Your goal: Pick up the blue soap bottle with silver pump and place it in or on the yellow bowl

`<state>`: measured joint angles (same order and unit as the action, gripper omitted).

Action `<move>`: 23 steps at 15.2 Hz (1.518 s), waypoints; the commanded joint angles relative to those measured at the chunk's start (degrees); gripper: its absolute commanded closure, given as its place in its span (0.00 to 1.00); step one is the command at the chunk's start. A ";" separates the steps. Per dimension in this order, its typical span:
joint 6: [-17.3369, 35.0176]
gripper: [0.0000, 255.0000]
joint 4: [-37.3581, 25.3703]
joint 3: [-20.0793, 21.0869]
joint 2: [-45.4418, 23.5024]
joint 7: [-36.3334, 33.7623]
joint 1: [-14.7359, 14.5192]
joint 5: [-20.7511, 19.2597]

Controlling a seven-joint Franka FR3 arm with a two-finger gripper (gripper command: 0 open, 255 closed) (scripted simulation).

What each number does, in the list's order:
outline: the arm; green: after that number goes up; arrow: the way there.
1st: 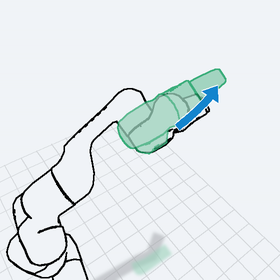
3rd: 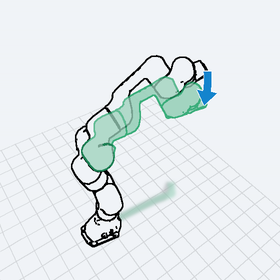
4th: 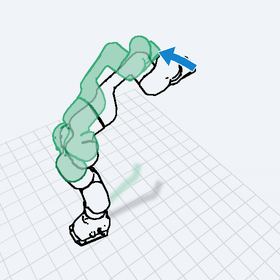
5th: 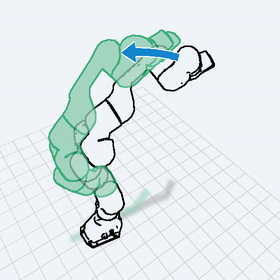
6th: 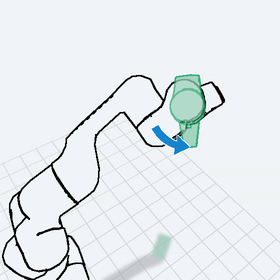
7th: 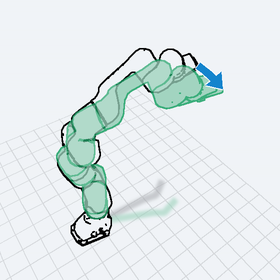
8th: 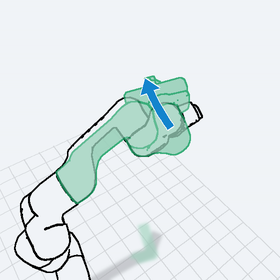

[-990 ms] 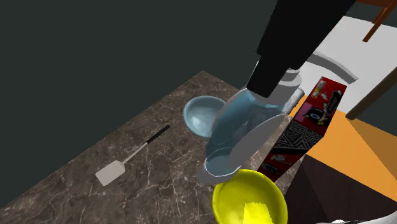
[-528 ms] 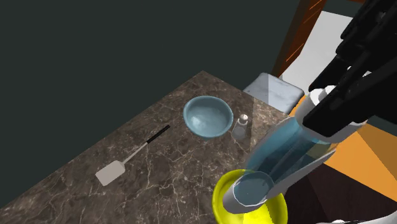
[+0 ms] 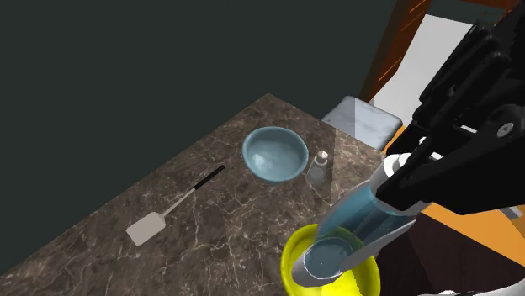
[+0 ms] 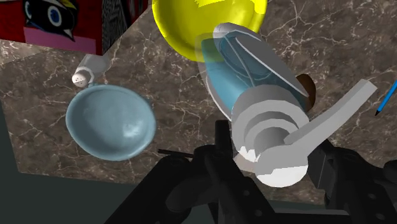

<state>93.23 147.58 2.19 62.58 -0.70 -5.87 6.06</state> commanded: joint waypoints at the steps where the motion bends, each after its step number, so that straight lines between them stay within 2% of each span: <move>1: 1.29 1.00 1.87 0.09 0.61 0.08 -0.03 0.10; 18: 12.17 1.00 16.46 0.84 4.30 0.82 -0.41 1.00; 23: 12.44 1.00 16.77 0.86 4.34 0.84 -0.43 1.02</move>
<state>105.63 164.34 3.05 66.92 0.14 -6.30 7.08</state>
